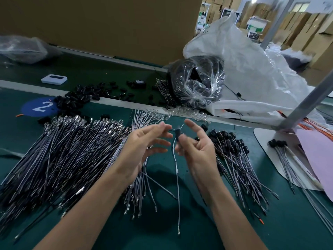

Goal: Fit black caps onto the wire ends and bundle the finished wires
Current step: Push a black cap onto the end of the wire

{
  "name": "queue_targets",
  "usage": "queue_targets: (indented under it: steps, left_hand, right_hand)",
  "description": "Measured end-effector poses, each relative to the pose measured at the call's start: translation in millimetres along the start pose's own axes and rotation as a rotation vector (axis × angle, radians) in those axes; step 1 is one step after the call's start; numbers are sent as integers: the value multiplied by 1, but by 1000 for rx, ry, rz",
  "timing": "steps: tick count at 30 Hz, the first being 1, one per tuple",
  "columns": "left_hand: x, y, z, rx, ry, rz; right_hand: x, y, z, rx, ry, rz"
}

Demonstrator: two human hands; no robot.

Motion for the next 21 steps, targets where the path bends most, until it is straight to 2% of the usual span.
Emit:
queue_targets:
  steps: [4,8,13,16,21]
  left_hand:
    - [5,-2,-4,-44,26,-65]
    - [-1,-1,-3,-10,-37,3]
    - [-8,0,8,103,-153,88]
    - [-7,-1,9,132,-155,101]
    - [2,-4,5,119,-6,83]
  right_hand:
    - [14,-4,5,-34,-170,-103]
    - [13,-3,6,-46,-230,-97]
    - [13,-4,10,28,-352,-122]
    - [17,-5,12,34,-353,-135]
    - [14,-5,8,-9,-280,-102]
Point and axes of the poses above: each hand's wrist, its own y-axis towards the middle knuckle, its own x-axis out of the palm, z = x × y, the point moved 7 cm from there along y, towards the middle knuckle
